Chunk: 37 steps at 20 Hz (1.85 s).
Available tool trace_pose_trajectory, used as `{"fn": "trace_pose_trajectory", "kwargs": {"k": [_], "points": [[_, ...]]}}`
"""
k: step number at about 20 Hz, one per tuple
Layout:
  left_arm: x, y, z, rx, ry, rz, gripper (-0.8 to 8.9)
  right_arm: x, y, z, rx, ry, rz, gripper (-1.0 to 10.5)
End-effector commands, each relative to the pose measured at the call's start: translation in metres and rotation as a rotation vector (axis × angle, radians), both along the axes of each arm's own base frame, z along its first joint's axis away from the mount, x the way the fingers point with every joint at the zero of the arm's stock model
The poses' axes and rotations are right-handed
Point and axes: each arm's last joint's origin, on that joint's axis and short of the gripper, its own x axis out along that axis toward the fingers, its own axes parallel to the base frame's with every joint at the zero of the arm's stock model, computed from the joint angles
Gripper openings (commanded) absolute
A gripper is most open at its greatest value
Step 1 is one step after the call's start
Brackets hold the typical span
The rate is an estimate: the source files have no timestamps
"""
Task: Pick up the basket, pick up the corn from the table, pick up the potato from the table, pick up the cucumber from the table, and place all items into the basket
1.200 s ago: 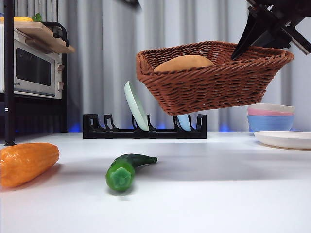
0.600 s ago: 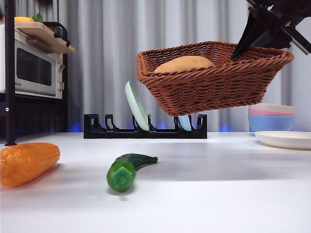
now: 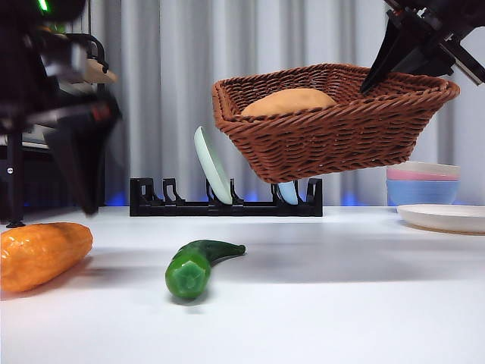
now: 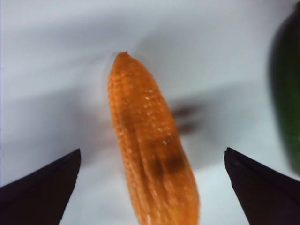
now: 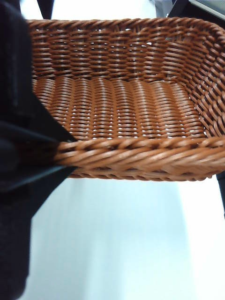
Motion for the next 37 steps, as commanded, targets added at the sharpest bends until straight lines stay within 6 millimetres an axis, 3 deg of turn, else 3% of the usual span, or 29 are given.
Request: {"fn": "trace_pose_trajectory", "kwargs": {"k": [1, 3, 4, 6, 7, 10, 14, 18, 22, 25, 27, 30, 34, 37], "points": [[0.008, -0.004, -0.016, 0.029, 0.033, -0.030, 5.62, 0.002, -0.001, 0.003, 0.012, -0.020, -0.001, -0.2], [0.014, -0.006, -0.026, 0.040, 0.049, -0.029, 5.55, 0.002, -0.002, 0.003, 0.012, -0.020, -0.002, -0.2], [0.015, -0.007, -0.029, 0.043, 0.054, -0.029, 4.58, 0.002, -0.002, 0.003, 0.012, -0.020, -0.002, -0.2], [0.017, -0.007, -0.030, 0.061, 0.047, -0.049, 1.01, 0.002, -0.003, 0.003, 0.012, -0.019, -0.007, -0.2], [0.017, -0.007, -0.030, 0.074, 0.037, -0.060, -0.28, 0.002, -0.003, 0.003, 0.012, -0.019, -0.007, -0.2], [0.015, -0.007, -0.031, 0.072, 0.060, -0.100, -0.09, 0.002, -0.003, 0.003, 0.012, -0.019, -0.007, -0.2], [-0.002, -0.008, -0.020, -0.098, 0.216, -0.339, -0.08, 0.002, -0.003, 0.003, 0.012, -0.019, -0.007, -0.2], [-0.039, -0.008, 0.036, -0.486, 0.330, -0.756, -0.08, 0.002, -0.003, 0.003, 0.012, -0.019, -0.006, -0.2], [-0.052, -0.021, 0.113, -0.664, 0.005, -0.960, -0.08, 0.002, -0.002, 0.003, 0.014, -0.017, -0.006, -0.2], [-0.033, -0.040, 0.162, -0.662, -0.324, -0.817, -0.08, 0.001, 0.001, 0.003, 0.019, -0.011, 0.000, -0.2], [-0.020, -0.053, 0.175, -0.630, -0.522, -0.629, -0.08, 0.000, 0.005, 0.003, 0.021, -0.008, 0.012, -0.2], [0.000, -0.073, 0.167, -0.573, -0.615, -0.496, -0.08, -0.001, 0.010, 0.003, 0.022, -0.006, 0.029, -0.2], [0.034, -0.096, 0.127, -0.448, -0.555, -0.408, -0.08, -0.002, 0.014, 0.003, 0.022, -0.006, 0.042, -0.2], [0.047, -0.105, 0.109, -0.423, -0.524, -0.401, -0.08, -0.002, 0.014, 0.003, 0.022, -0.004, 0.042, -0.2]]}}
